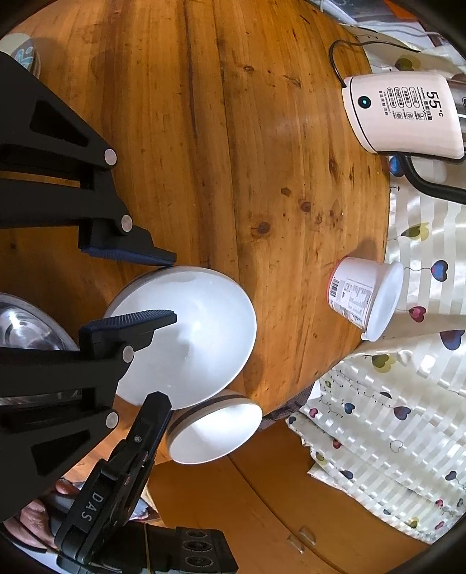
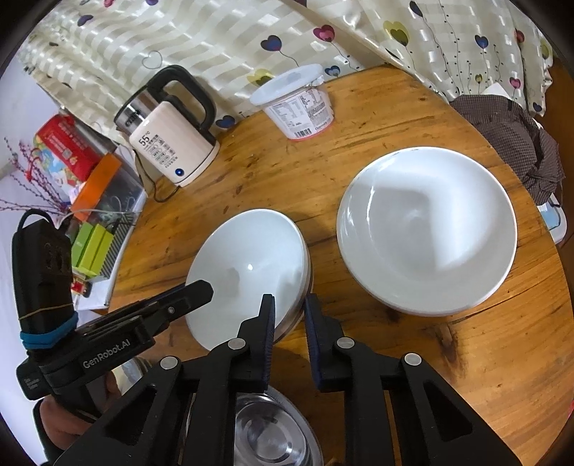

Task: Organize plates and bowls
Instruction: 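Grip the white bowls with the left gripper while the right gripper holds the steel bowl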

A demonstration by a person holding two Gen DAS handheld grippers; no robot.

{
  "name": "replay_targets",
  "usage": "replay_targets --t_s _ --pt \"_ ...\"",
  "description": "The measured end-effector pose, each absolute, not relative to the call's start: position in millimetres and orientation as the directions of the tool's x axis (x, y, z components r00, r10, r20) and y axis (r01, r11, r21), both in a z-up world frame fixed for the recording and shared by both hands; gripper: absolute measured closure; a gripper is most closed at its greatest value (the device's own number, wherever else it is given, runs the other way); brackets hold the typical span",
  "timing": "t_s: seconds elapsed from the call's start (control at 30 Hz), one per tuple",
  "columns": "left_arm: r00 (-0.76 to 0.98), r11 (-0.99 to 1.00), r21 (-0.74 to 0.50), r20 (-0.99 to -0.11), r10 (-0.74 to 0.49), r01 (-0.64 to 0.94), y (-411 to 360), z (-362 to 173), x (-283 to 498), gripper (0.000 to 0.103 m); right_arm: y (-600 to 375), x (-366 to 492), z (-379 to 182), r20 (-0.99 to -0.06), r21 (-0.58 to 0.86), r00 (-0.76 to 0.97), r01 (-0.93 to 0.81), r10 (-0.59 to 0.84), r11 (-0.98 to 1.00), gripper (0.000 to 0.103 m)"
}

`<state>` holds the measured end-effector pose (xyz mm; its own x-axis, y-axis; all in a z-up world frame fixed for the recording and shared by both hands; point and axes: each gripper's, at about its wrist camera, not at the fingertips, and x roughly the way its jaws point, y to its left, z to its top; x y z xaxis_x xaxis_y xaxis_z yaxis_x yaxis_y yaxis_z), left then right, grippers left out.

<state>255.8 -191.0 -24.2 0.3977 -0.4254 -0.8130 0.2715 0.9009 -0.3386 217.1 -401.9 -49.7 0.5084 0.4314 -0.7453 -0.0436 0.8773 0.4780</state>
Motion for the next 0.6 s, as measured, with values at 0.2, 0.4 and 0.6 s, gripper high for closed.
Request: replay_targets --t_s 0.2,0.4,0.6 --pt "0.408 0.907 -0.324 -0.815 -0.412 0.270 -191.7 -22.8 256.3 0.077 -398.8 217.4 -48.5 -0.750 0.463 0.509 -0.051 0.422 0.885 0.087" --pt "0.418 0.906 -0.324 -0.808 -0.414 0.272 -190.6 -18.2 253.0 0.077 -398.2 216.7 -44.3 -0.747 0.460 0.513 -0.059 0.422 0.886 0.087" --pt "0.425 0.905 -0.329 -0.802 -0.419 0.270 -188.0 -12.1 248.1 0.077 -396.2 214.6 -34.6 -0.741 0.451 0.524 -0.072 0.419 0.890 0.087"
